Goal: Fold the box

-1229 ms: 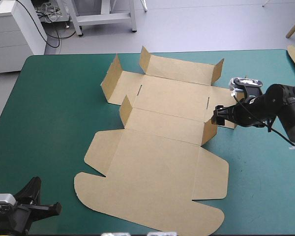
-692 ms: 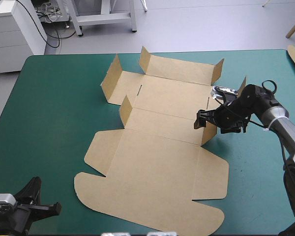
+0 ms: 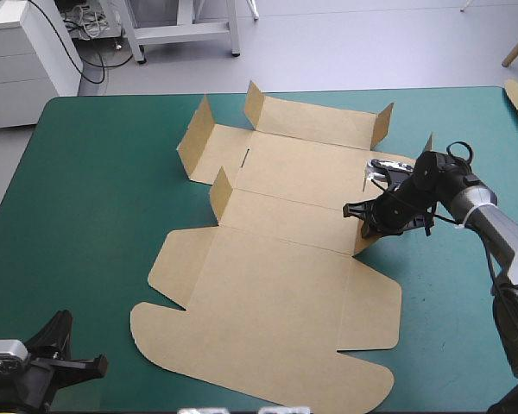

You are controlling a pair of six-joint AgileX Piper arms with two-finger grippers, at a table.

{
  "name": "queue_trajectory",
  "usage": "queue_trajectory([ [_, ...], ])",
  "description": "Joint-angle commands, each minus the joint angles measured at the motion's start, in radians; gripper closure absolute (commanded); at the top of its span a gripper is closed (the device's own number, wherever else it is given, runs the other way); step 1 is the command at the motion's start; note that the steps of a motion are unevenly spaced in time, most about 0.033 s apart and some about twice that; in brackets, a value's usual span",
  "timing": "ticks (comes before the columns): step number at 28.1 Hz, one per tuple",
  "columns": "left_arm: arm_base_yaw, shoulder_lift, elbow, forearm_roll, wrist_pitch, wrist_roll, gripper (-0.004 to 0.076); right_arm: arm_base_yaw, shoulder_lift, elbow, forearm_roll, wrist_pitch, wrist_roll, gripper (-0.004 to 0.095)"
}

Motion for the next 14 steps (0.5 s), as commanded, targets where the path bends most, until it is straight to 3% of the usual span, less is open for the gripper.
queue_trajectory([
  [1,-0.004,-0.011,-0.023,-0.014,-0.078,-0.003,0.0731,-0.003,-0.04,-0.032,0.009,-0.008,0.0,0.0914],
  [14,-0.004,-0.011,-0.023,-0.014,-0.078,-0.003,0.0731,0.026,-0.036,-0.122,0.022,-0.023,-0.131,0.0914],
])
